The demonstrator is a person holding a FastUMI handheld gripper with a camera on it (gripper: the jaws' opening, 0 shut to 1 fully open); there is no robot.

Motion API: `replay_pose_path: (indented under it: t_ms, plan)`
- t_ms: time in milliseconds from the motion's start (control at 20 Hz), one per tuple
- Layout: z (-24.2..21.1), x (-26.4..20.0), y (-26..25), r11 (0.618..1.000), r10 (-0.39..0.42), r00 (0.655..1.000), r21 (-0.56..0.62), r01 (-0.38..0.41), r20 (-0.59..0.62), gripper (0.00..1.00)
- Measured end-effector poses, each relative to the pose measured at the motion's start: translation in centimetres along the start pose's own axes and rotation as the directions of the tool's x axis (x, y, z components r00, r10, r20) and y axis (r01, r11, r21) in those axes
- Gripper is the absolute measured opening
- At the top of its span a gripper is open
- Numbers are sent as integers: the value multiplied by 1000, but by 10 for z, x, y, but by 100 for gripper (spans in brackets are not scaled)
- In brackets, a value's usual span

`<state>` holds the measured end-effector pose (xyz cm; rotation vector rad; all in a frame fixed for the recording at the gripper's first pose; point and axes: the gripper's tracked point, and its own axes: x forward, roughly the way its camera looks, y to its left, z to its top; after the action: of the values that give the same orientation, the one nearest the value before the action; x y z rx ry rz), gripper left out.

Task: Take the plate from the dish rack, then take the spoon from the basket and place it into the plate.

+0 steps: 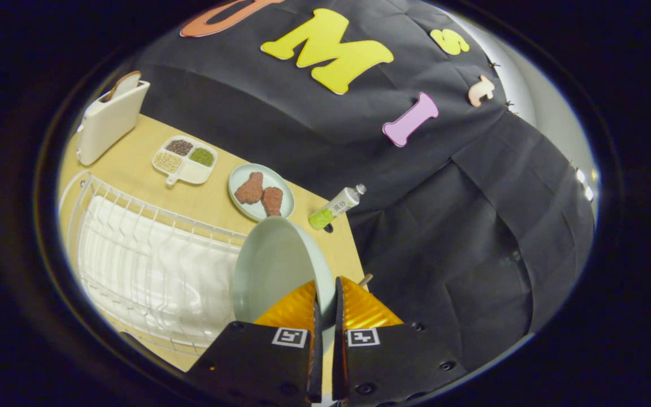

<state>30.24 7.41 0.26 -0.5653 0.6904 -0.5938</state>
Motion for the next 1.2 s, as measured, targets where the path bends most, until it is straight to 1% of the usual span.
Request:
replay_pose_path:
  t_ms: [50, 200, 300, 350, 400, 500, 550, 700, 800, 900, 950, 1000, 1050, 1100, 1150, 1200]
  plan:
    - [-2, -1, -4, 999, 28, 1000, 17, -28, 4, 12]
    - [-21, -3, -15, 984, 160, 987, 80, -160, 10, 12]
    - [-37, -8, -21, 951, 272, 962, 151, -272, 20, 12]
    - [-46, -14, -20, 920, 343, 939, 195, -341, 25, 12]
    - [-58, -19, -19, 881, 414, 910, 238, -410, 32, 12]
    - [-79, -28, -18, 800, 534, 843, 287, -527, 61, 12]
    - [-90, -31, -17, 762, 577, 813, 310, -568, 72, 12]
    - [-127, -39, -9, 627, 698, 707, 376, -682, 116, 12]
    - [-161, -35, 0, 551, 753, 647, 422, -720, 121, 12]
    - [-198, -24, 15, 498, 792, 601, 459, -736, 105, 12]
    - [-217, -20, 26, 467, 818, 568, 469, -750, 95, 12]
    - [-234, -25, 36, 411, 855, 512, 489, -770, 88, 12]
    - [-250, -25, 45, 367, 881, 467, 518, -772, 71, 12]
    - [-260, -23, 50, 338, 895, 440, 532, -776, 72, 12]
    - [-268, -19, 53, 337, 899, 433, 527, -780, 67, 12]
    - [-274, -9, 53, 352, 893, 446, 525, -775, 59, 12]
